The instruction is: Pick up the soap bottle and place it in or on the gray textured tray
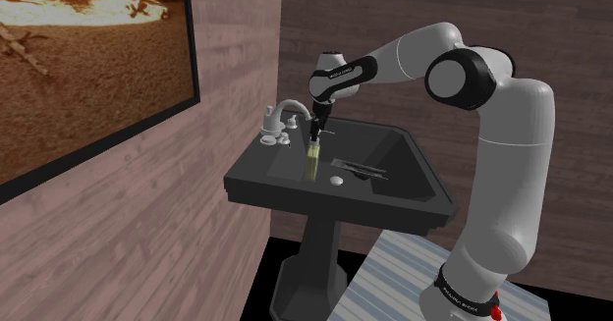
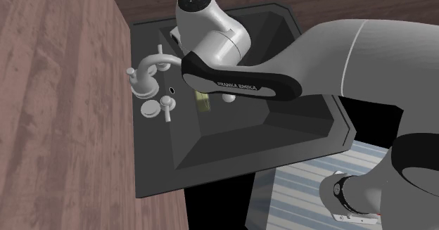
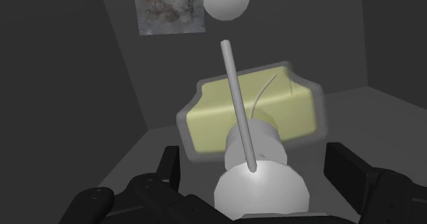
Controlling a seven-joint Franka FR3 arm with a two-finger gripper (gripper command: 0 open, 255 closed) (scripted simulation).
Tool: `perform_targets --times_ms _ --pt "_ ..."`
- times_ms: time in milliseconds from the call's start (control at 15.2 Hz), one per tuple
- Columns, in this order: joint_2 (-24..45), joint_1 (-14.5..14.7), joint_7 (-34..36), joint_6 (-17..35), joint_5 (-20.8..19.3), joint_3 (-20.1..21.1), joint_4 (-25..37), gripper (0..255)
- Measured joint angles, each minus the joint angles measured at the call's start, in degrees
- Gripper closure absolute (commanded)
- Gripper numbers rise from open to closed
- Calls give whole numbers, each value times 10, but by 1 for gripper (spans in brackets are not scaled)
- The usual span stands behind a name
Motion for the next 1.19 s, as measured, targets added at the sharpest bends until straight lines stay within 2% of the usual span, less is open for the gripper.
perform_targets --times_ms 660,1188 --pt "0 0 0 0 0 0 0 255" --pt "-14 0 -1 -49 -2 -1 35 255"
